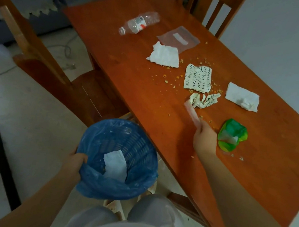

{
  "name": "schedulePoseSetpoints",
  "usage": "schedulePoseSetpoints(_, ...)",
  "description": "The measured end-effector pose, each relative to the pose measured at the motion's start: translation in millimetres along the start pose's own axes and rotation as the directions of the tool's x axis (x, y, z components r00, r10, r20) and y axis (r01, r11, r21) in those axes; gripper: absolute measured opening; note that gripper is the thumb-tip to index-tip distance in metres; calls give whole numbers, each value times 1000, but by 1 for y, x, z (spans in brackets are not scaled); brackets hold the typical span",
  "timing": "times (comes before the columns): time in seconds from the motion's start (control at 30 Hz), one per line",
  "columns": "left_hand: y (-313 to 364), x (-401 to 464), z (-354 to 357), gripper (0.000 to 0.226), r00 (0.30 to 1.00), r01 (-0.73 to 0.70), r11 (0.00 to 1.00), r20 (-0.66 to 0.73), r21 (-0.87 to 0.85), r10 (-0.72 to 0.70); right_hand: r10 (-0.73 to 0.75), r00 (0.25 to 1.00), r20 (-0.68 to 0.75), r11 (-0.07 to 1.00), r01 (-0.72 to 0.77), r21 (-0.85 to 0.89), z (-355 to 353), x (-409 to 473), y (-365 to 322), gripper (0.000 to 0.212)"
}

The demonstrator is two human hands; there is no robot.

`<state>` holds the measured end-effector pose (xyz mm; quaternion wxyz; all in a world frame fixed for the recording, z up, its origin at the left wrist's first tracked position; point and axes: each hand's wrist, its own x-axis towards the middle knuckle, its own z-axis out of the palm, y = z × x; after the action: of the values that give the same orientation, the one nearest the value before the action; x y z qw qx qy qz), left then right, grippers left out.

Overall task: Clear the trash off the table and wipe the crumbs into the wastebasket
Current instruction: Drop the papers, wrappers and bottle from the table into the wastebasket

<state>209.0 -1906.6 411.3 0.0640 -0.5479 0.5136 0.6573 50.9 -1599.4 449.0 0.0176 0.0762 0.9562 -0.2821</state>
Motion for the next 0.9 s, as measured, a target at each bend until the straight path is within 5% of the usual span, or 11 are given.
schedulePoseSetpoints(0.1, 1, -5, 6, 64, 1000, 9, 999, 14, -31, -9, -35, 998, -53, 978, 45, 204, -12, -9, -35, 38)
schedulePoseSetpoints(0.23, 1, -10, 9, 67, 999, 19, 999, 27, -49, -18, -230, 969, 96, 931, 190, 313, 11, -60, -76, 38)
schedulePoseSetpoints(0.37, -1, -12, 10, 68, 1000, 14, 999, 18, -37, -13, -470, 790, 394, 874, 355, 332, 65, -120, -83, 40)
schedulePoseSetpoints(0.5, -3, -16, 13, 64, 1000, 2, 999, 9, -37, -2, -383, 605, 698, 923, 287, 257, 86, -130, -65, 55)
schedulePoseSetpoints(0.63, -3, -14, 18, 69, 1000, -13, 1000, 24, -14, 13, -415, 805, 423, 909, 343, 237, 37, -71, -49, 52)
schedulePoseSetpoints(0.77, -2, -12, 30, 71, 1000, -8, 1000, 24, 18, 8, -208, 971, 120, 966, 223, -129, -19, 19, 7, 53)
schedulePoseSetpoints(0.9, 0, -15, 37, 70, 1000, -10, 1000, 15, 17, 9, 197, 948, 249, 902, -75, -425, -45, 58, 69, 69)
